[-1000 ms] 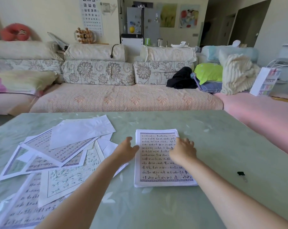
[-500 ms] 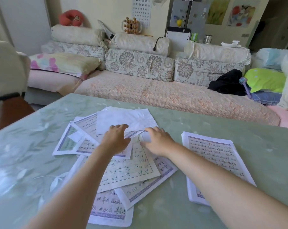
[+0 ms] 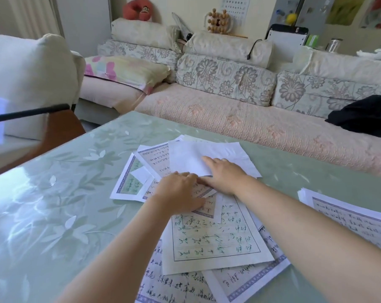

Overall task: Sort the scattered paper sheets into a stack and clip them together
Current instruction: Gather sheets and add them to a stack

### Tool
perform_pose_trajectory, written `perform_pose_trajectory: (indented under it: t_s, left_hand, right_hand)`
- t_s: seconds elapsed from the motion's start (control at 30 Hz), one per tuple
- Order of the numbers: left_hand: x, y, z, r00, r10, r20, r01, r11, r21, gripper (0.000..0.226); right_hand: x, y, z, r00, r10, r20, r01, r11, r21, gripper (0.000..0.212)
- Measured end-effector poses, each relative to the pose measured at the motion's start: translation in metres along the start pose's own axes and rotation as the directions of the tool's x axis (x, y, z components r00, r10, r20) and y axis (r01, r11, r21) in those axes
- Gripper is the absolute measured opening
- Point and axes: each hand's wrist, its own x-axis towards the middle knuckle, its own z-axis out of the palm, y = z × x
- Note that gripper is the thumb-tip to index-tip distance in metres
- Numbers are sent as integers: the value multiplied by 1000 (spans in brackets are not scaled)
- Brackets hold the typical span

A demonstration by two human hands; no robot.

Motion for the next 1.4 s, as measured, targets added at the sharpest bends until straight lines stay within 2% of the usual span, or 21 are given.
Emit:
perform_pose_trajectory:
  t_s: [0.13, 0.2, 0.27, 0.33, 0.43, 0.5, 0.6, 0.7, 0.77, 0.8, 0.87, 0.93, 0.97, 1.0, 1.03, 1.1, 1.17, 1.2, 1.27, 1.33, 1.4]
  left_hand:
    - [-5, 9, -7, 991, 118, -62, -111, 989, 96, 46]
    - [-8, 12, -9, 991, 124, -59, -120, 991, 60, 35]
    - [-11, 10, -10, 994, 97, -53, -99, 994, -38, 27]
    - [-17, 4, -10, 998, 49, -39, -56, 980, -189, 25]
    - [-24, -3, -15, 1000, -26, 17, 30, 928, -372, 25]
    - [-30, -7, -27, 989, -71, 131, 130, 845, -518, 28]
    - [-41, -15, -46, 936, -10, 351, 253, 713, -654, 24]
    - [-54, -16, -59, 884, 51, 464, 311, 678, -666, 40]
    - [-58, -20, -67, 869, 68, 490, 368, 574, -732, 60]
    - [-59, -24, -69, 890, 39, 453, 380, 484, -788, 63]
    - [-57, -34, -72, 924, -186, 333, 378, 325, -867, 58]
    - [-52, -42, -70, 841, -501, 202, 366, 253, -896, 43]
    - [-49, -43, -69, 788, -602, 130, 352, 266, -897, 32]
    - [-46, -44, -66, 760, -644, 91, 363, 304, -881, 23]
    - [-43, -44, -62, 757, -644, 107, 407, 337, -849, 20]
    - [-37, -43, -51, 755, -613, 231, 547, 396, -737, 16]
    - [-32, -43, -41, 744, -594, 304, 664, 615, -424, 29]
    - [-30, -43, -36, 760, -580, 292, 645, 725, -241, 37]
    - [-26, -43, -31, 805, -531, 265, 564, 823, -64, 44]
    - [-17, -49, -24, 805, -534, 257, 565, 823, -62, 39]
    - [-9, -52, -23, 799, -559, 220, 590, 801, -106, 25]
  right_hand:
    - [3, -6, -6, 997, -78, -18, 75, 986, -148, 64]
    - [0, -8, -6, 996, -77, -49, 68, 984, -163, 66]
    - [-4, -2, -6, 993, -30, -112, 14, 989, -144, 51]
    - [-9, 5, -11, 978, 79, -193, -70, 996, 53, 39]
    - [-18, 16, -26, 925, 241, -293, -131, 928, 349, 24]
    - [-22, 19, -43, 888, 296, -351, -127, 893, 433, 34]
    - [-30, 17, -71, 837, 342, -427, -39, 816, 577, 35]
    - [-33, 9, -92, 777, 454, -436, 54, 643, 764, 27]
    - [-33, 3, -100, 740, 547, -391, 70, 516, 854, 23]
    - [-32, 2, -102, 732, 586, -347, 51, 460, 886, 18]
    - [-26, 3, -97, 739, 637, -220, 4, 323, 946, 11]
    - [-24, 4, -86, 753, 654, -79, -93, 225, 970, 12]
    - [-24, 4, -80, 753, 657, -30, -154, 220, 963, 13]
    - [-25, 4, -74, 749, 662, -16, -210, 260, 942, 21]
    - [-26, 4, -66, 756, 654, -32, -263, 349, 899, 29]
    - [-25, 2, -51, 790, 608, -83, -337, 543, 769, 26]
    - [-26, -4, -36, 809, 580, -92, -382, 639, 668, 16]
    - [-24, -7, -29, 807, 583, -95, -409, 668, 622, 15]
    - [-22, -12, -17, 798, 592, -113, -443, 704, 555, 19]
    - [-18, -19, -13, 775, 626, -87, -487, 679, 549, 21]
    - [-11, -26, -10, 739, 674, 13, -548, 590, 593, 8]
